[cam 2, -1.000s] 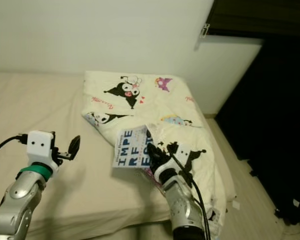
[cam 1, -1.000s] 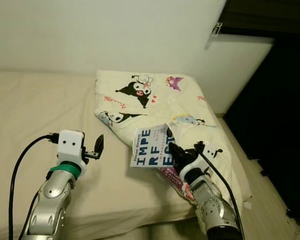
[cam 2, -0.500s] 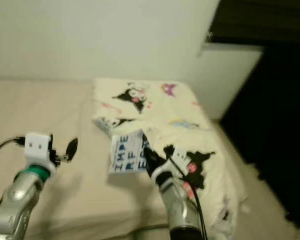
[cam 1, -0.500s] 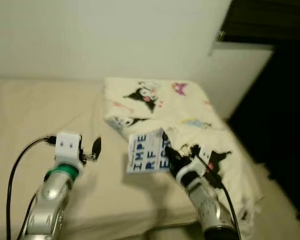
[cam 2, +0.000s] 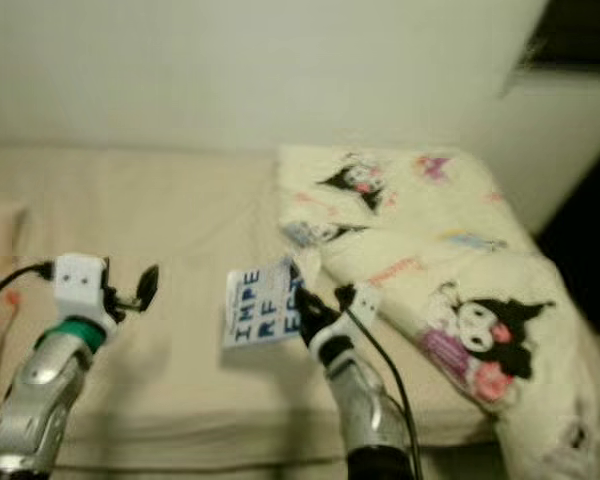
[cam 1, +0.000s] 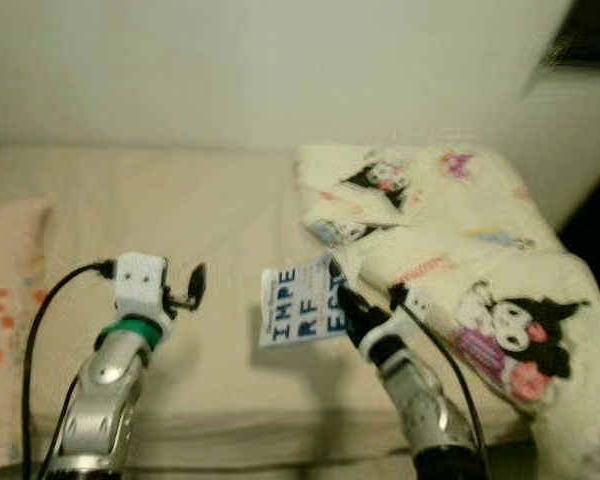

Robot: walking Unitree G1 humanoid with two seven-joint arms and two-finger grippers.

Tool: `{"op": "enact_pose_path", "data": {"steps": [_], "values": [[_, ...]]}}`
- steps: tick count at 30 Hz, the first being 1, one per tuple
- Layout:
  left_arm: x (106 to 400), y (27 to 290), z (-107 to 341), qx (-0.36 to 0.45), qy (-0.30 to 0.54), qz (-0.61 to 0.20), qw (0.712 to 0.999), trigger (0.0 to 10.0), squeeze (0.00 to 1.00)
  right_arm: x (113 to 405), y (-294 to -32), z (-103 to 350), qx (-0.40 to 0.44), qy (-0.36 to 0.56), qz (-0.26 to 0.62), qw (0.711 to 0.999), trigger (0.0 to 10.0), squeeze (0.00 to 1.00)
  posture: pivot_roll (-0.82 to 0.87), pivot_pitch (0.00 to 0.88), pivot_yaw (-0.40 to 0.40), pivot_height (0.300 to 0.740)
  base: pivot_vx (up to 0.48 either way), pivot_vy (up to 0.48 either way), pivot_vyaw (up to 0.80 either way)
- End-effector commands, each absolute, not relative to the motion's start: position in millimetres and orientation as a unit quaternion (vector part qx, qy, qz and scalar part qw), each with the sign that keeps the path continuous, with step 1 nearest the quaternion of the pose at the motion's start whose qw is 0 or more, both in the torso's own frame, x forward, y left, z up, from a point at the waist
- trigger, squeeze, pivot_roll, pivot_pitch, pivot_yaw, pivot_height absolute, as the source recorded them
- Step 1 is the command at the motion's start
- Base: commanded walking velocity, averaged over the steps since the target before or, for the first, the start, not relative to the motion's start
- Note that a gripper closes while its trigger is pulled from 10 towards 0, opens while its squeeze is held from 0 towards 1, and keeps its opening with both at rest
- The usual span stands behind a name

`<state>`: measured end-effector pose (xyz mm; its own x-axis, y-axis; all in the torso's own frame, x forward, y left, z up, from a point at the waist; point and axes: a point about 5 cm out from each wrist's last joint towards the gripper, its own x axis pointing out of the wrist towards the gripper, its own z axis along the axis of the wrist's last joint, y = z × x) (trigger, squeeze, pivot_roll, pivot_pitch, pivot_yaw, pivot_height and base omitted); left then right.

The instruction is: Clean up the room

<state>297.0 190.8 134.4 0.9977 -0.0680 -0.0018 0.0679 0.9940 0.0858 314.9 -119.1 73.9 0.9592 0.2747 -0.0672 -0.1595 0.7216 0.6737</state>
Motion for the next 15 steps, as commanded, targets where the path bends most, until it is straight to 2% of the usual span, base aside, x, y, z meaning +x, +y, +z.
{"op": "enact_pose_path", "data": {"steps": [1, 15], "values": [[297.1, 192.1, 129.8, 0.043, 0.011, -0.034, 0.998, 10.0, 0.0, 315.8, -122.7, 76.3, 0.365, 0.066, 0.111, 0.922, 10.0, 0.0, 0.17, 0.0, 0.014, 0.715, 0.0, 0.428, 0.0], [297.4, 194.5, 130.3, 0.047, 0.011, -0.034, 0.998, 10.0, 0.0, 314.1, -120.5, 70.1, 0.371, 0.074, 0.108, 0.919, 10.0, 0.0, 0.18, 0.0, 0.013, 0.715, 0.0, 0.429, 0.0]]}}
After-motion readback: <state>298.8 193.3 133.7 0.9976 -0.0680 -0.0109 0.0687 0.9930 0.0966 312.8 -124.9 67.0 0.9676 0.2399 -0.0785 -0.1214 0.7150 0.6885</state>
